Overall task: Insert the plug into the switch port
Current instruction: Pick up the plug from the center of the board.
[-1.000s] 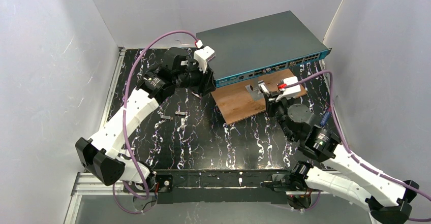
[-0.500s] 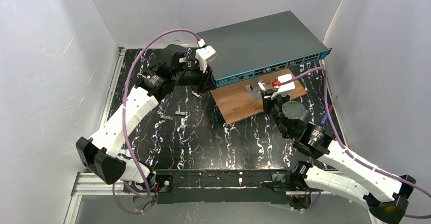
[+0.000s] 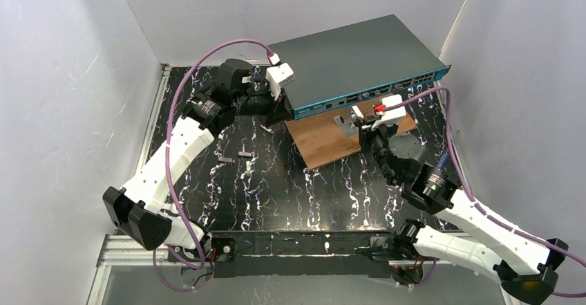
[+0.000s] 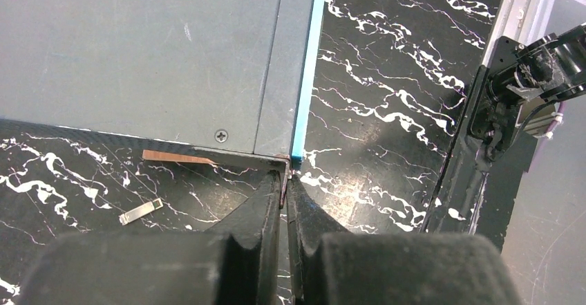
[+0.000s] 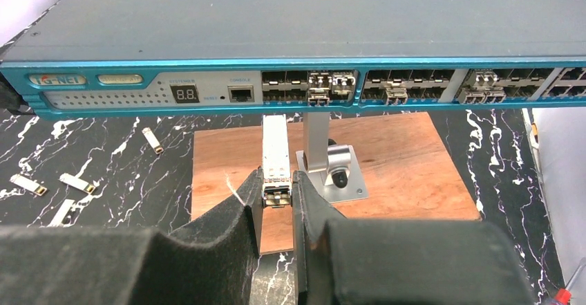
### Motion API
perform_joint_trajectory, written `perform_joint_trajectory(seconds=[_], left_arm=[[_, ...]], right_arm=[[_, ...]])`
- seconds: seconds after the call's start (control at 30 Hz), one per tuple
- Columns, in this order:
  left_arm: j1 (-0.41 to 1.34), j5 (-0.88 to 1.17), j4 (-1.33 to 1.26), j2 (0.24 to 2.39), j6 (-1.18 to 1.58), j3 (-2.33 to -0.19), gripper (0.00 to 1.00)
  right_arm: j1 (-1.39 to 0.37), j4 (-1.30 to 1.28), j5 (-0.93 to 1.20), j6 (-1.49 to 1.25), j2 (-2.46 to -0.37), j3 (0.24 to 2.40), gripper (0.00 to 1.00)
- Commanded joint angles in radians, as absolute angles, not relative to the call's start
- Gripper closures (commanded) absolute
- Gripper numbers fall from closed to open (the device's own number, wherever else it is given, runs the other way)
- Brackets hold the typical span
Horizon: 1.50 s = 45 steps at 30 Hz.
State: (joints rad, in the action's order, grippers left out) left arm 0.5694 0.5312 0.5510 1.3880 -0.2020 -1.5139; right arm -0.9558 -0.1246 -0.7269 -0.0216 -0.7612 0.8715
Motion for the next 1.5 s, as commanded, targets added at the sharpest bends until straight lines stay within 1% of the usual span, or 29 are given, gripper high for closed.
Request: perform_joint_trajectory(seconds=[0.0, 0.4, 0.7, 0.83, 0.97, 1.13, 1.47], left_arm=[[0.571, 0.596, 0.587, 1.381, -0.234, -1.564, 1.0], [0.571, 0.601, 0.589, 1.384, -0.243, -1.56, 1.0], [0.571, 0.613, 0.597, 1.385, -0.245, -1.568, 1.0], [0.571, 0.613, 0.597, 1.389, -0.244, -1.571, 1.0], [0.571, 0.614, 0.6, 1.396, -0.242, -1.58, 1.0], [0.571, 0.619, 0.604, 1.4, -0.239, -1.587, 1.0], [0.571, 0.627, 0.606, 1.396, -0.231, -1.588, 1.0]], right_arm=[[-0.953, -0.1, -0.748, -0.005, -0.77, 0.933, 0.99], [-0.946, -0.138, -0.78, -0.004, -0.82, 0.986, 0.99], [-0.938, -0.149, -0.685, -0.006, -0.866, 1.035, 0.99], [-0.934, -0.198, -0.679, -0.008, -0.873, 1.057, 0.99], [-0.929, -0.248, -0.716, -0.009, -0.865, 1.054, 0.99], [-0.913, -0.243, -0.768, -0.004, -0.86, 1.042, 0.99], [-0.858, -0.146, -0.717, -0.003, -0.859, 1.0, 0.99]])
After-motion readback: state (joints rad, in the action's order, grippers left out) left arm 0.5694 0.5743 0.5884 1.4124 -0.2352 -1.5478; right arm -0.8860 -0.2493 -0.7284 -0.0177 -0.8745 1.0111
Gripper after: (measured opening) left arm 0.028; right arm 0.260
